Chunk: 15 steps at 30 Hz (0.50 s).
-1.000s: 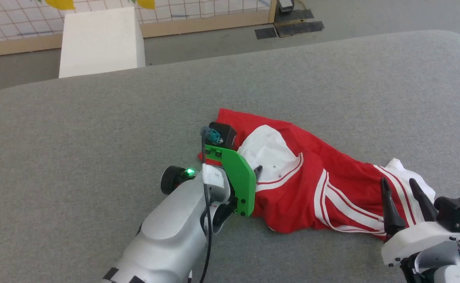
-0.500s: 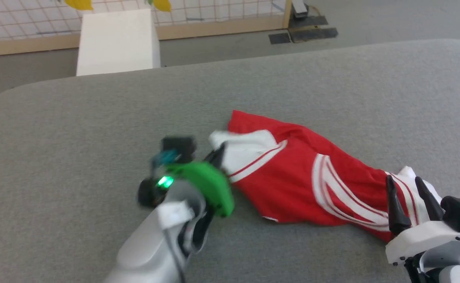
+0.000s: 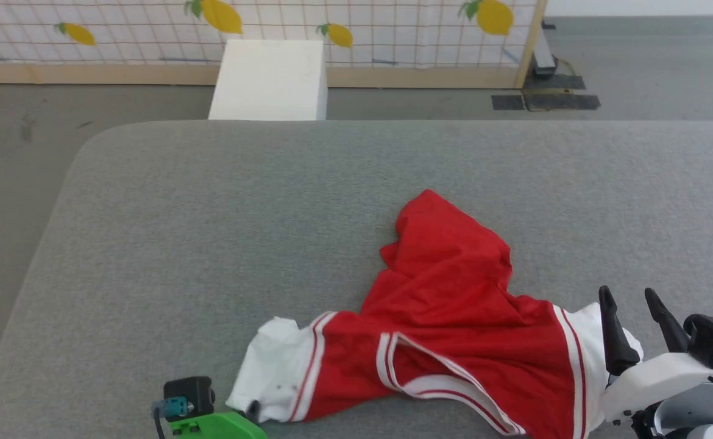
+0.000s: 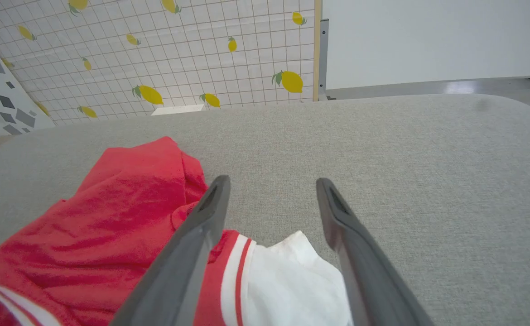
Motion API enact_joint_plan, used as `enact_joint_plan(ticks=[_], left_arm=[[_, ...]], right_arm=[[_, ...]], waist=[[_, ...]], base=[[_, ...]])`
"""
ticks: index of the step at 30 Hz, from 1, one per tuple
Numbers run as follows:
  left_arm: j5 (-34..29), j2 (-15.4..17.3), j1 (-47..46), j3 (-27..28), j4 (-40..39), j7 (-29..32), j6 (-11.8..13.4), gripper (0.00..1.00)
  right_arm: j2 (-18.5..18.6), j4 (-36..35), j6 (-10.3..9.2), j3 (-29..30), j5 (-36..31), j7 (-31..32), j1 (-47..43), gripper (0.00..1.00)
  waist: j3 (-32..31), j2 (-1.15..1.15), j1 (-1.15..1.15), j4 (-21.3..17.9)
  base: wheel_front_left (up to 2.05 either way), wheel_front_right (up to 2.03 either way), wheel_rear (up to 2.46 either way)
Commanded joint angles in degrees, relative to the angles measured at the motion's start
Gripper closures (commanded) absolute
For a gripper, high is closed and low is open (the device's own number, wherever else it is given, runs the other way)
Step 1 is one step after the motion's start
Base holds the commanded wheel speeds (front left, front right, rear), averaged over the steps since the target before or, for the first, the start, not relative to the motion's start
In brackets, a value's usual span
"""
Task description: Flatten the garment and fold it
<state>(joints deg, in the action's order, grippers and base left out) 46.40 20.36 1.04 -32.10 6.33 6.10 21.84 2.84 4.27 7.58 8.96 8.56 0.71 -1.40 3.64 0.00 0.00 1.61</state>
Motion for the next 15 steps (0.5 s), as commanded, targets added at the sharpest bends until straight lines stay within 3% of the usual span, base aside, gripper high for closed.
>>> enact_joint_plan(ticks=[1, 7, 11, 15], left_arm=[[0.35, 0.68, 0.53, -0.18, -1.06, 0.84, 0.58, 0.00], [-1.50, 4.90, 1.17, -2.05, -5.09, 5.08, 1.67, 0.00], [-4.92, 7.59, -0.29, 0.36, -10.29, 1.60, 4.03, 0.00], [-7.16, 9.30, -3.32, 0.51, -11.09, 0.61, 3.08, 0.00]], right_arm=[[0.04, -0.49, -0.09, -0.08, -0.09, 0.34, -0.71, 0.00], [0.04, -0.93, -0.09, -0.71, -0.03, 1.25, -1.20, 0.00], [0.04, -1.52, -0.09, -0.05, 0.21, 1.34, -1.60, 0.00], [0.04, -1.97, -0.09, 0.13, 0.57, 1.28, -1.50, 0.00]], waist=[[-1.04, 0.00, 0.00, 1.35], [-1.81, 0.00, 0.00, 0.76], [-1.49, 0.00, 0.00, -0.13], [-0.18, 0.00, 0.00, -1.14]], base=[[0.00, 0.00, 0.00], [0.00, 0.00, 0.00], [0.00, 0.00, 0.00], [0.00, 0.00, 0.00]])
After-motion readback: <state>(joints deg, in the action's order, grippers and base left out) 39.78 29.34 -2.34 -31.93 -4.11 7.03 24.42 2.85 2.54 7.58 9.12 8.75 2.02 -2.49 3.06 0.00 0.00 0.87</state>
